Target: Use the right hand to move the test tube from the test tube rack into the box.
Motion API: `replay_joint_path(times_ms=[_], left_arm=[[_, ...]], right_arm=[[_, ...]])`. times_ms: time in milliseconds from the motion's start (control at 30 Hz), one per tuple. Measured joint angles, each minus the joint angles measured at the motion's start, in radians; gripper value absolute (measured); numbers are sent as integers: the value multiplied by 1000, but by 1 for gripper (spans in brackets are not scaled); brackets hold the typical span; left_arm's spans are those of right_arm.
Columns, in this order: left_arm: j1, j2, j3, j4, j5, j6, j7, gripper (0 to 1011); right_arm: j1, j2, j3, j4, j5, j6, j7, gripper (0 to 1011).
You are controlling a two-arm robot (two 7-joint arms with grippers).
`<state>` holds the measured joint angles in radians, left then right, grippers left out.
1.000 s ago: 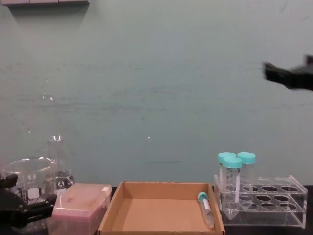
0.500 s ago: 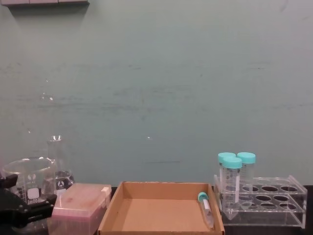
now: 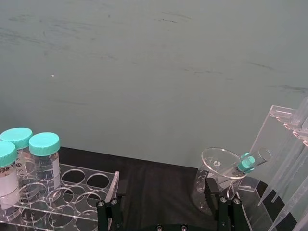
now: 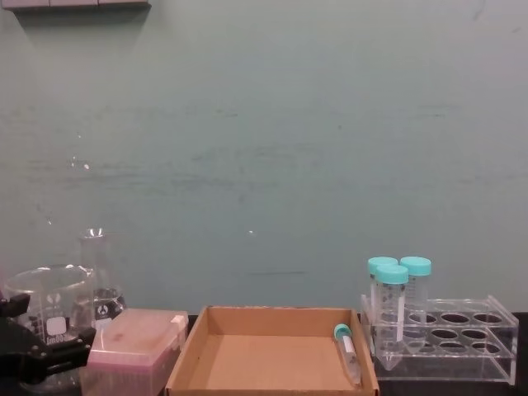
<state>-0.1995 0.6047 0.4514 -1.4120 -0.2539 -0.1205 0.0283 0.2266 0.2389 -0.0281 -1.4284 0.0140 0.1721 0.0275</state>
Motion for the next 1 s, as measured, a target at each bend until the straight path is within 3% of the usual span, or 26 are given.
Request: replay_joint_path(times_ms=[1000], left_arm=[[0, 0, 0, 0, 0, 0, 0, 1000]], right_arm=[[1, 1, -1, -1, -3, -9, -11, 1002]])
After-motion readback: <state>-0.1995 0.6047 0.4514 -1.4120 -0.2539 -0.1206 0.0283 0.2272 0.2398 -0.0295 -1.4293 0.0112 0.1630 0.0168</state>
